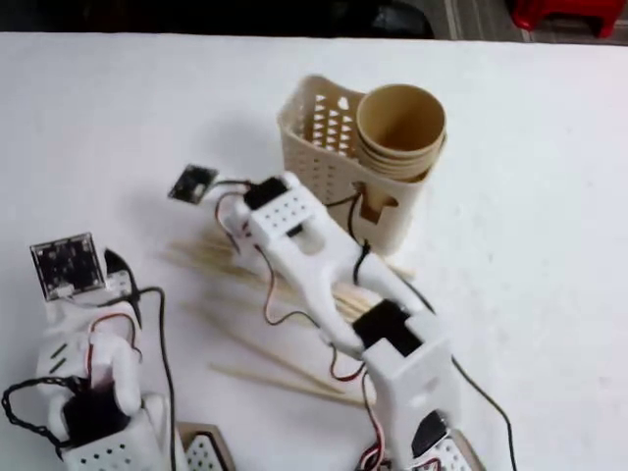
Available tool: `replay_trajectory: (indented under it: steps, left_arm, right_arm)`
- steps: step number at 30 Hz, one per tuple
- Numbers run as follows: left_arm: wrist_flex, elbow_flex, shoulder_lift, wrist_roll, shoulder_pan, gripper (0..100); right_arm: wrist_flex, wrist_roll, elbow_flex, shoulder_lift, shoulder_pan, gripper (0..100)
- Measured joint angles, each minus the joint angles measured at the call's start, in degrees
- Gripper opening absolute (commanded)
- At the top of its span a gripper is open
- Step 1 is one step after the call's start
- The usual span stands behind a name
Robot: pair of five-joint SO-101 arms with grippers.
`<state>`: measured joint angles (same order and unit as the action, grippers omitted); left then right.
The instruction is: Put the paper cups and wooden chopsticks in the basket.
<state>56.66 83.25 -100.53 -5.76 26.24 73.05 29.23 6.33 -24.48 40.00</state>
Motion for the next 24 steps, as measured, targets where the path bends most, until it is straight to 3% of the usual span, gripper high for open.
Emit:
replay_trajectory:
  steps: [11, 24]
  left_arm:
    - [0.0, 0.09, 0.0, 0.0, 0.0, 11]
    - [-0.7, 0.09, 0.0, 0.0, 0.0, 11]
  right_arm:
    - [12.48, -0.18, 11.96, 6.59, 0.09, 1.8]
    - [15.82, -6.15, 31.56, 18.11, -1.58, 1.8]
